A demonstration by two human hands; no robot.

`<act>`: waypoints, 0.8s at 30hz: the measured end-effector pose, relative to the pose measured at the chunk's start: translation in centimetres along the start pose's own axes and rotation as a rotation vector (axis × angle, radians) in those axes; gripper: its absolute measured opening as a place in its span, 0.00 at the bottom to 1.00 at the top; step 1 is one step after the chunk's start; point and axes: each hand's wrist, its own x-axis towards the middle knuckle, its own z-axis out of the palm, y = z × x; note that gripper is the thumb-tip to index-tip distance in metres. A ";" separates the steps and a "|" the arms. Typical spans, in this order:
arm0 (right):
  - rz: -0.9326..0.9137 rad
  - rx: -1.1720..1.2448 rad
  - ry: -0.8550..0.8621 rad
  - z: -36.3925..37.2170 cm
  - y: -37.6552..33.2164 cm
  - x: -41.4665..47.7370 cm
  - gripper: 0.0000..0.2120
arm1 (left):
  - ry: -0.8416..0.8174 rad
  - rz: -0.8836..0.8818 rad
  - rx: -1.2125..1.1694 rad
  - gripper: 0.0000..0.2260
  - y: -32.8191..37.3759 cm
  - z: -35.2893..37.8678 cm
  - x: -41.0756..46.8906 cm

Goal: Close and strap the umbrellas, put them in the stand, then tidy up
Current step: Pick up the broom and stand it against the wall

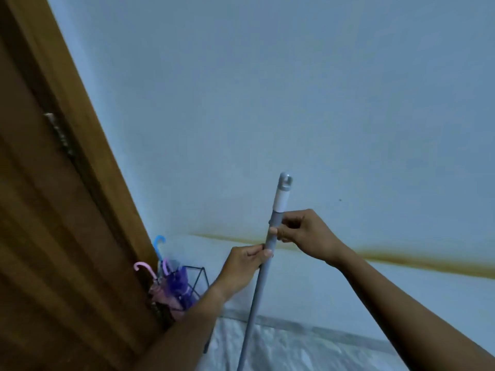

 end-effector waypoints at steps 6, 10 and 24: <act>0.077 0.020 0.066 -9.4 4.9 4.8 0.05 | -0.086 -0.002 -0.065 0.07 1.7 7.3 10.7; 0.117 -0.034 0.187 -12.1 7.7 6.9 0.06 | -0.182 0.007 -0.005 0.09 1.6 9.4 15.6; 0.243 0.007 0.161 -17.1 11.1 8.7 0.04 | -0.278 -0.063 0.003 0.11 0.7 12.4 20.5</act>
